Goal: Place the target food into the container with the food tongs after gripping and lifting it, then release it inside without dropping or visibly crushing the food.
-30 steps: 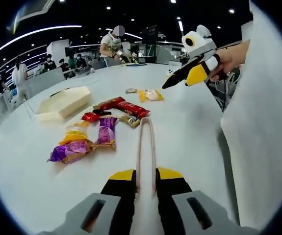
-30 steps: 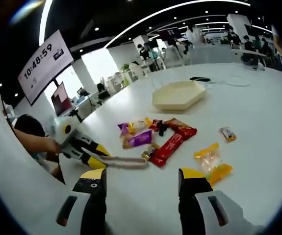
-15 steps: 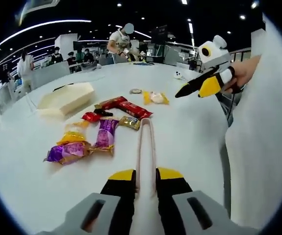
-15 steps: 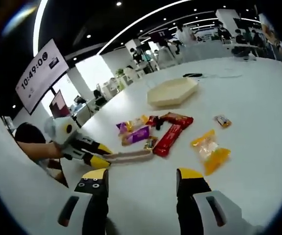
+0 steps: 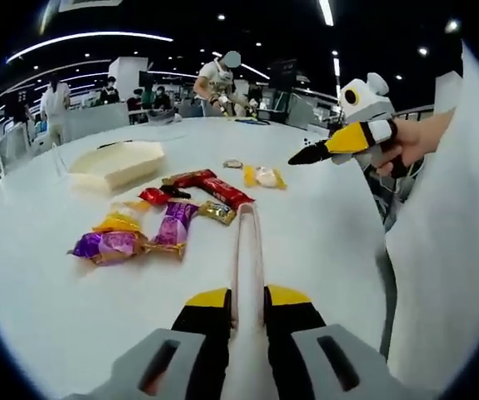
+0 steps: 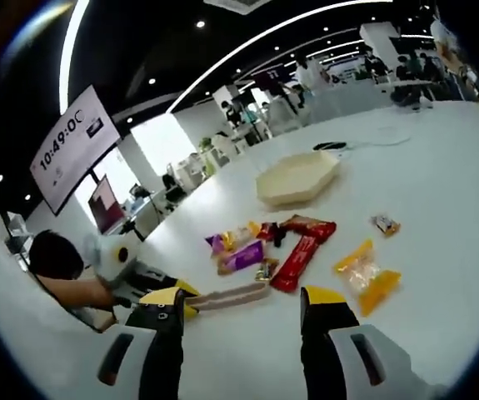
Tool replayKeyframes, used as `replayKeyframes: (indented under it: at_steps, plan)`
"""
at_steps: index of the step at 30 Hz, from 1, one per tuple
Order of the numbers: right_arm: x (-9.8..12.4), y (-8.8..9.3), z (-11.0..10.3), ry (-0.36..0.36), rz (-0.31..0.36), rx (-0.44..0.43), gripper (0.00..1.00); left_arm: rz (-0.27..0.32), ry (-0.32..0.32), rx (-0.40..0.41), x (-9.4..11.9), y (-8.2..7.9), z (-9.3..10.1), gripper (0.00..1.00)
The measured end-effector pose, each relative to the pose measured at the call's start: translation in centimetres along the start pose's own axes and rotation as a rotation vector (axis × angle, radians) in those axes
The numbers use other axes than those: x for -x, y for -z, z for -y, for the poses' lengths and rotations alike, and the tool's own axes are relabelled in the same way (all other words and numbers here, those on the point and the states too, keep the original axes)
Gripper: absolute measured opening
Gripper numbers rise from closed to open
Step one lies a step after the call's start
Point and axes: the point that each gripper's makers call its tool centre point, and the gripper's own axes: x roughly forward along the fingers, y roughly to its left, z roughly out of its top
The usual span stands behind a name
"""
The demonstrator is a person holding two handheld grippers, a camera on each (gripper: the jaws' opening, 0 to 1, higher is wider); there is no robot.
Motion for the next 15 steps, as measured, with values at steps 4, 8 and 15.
replayKeyframes:
  at_steps: [4, 8, 15]
  plan:
    - [-0.6, 0.8, -0.1, -0.036, -0.046, 0.007, 0.57, 0.009, -0.024, -0.017, 0.7, -0.9, -0.2, 0.13]
    - [-1.5, 1.5, -0.4, -0.063, -0.074, 0.025, 0.56, 0.044, -0.012, -0.045, 1.7, -1.8, 0.3, 0.13]
    - [-1.6, 2.1, -1.6, -0.106, -0.088, 0.056, 0.58, 0.041, 0.013, -0.065, 3.1, -1.3, 0.3, 0.13]
